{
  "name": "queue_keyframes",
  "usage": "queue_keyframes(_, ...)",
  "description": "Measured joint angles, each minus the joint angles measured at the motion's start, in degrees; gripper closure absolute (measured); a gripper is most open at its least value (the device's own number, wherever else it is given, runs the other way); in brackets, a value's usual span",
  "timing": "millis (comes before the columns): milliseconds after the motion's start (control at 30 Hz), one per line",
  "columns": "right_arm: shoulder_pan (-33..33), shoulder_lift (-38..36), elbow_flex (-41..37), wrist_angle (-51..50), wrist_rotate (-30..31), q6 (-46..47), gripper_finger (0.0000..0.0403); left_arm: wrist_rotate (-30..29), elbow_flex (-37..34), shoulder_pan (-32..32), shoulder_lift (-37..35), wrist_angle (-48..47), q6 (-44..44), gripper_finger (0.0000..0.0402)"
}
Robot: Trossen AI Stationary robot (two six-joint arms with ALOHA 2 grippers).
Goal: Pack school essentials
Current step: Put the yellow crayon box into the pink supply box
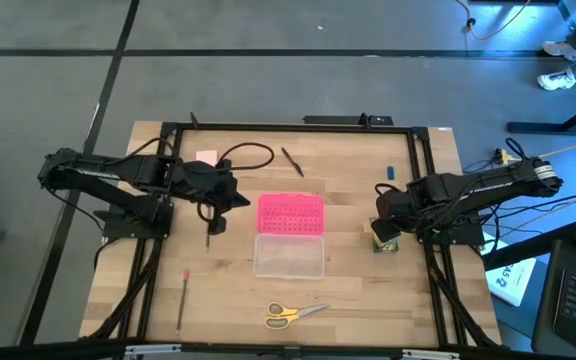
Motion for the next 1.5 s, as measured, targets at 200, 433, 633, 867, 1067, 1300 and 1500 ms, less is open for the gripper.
queue_keyframes(200, 0.02, 0.00, 0.00, 0.74, 0.80, 0.11, 0.0238, 0.00, 0.00, -0.01, -0.02, 0.02, 0.02, 0.0401)
queue_keyframes(433, 0.02, 0.00, 0.00, 3.97, 0.90, 0.04, 0.0238, 0.00, 0.01, -0.01, -0.02, 0.02, 0.00, 0.0401)
queue_keyframes(633, 0.02, 0.00, -0.02, 4.88, 0.97, 0.04, 0.0238, 0.00, 0.02, -0.01, -0.02, 0.02, 0.00, 0.0401)
queue_keyframes(867, 0.02, 0.00, -0.02, 6.71, 1.49, 0.07, 0.0238, 0.00, 0.02, -0.01, -0.02, 0.02, 0.00, 0.0401)
queue_keyframes(1067, 0.02, 0.00, -0.02, 6.43, 3.83, 7.08, 0.0235, -0.02, 0.02, -0.01, -0.02, 0.04, 0.00, 0.0401)
queue_keyframes(1300, 0.09, 0.92, -0.02, 6.26, 3.92, 10.64, 0.0167, -0.02, 0.02, -0.01, -0.02, 0.02, 0.00, 0.0401)
queue_keyframes(1500, 0.11, 4.69, -0.02, 4.96, 3.32, 14.92, 0.0089, -0.02, 0.02, -0.01, -0.04, 0.04, 0.00, 0.0401)
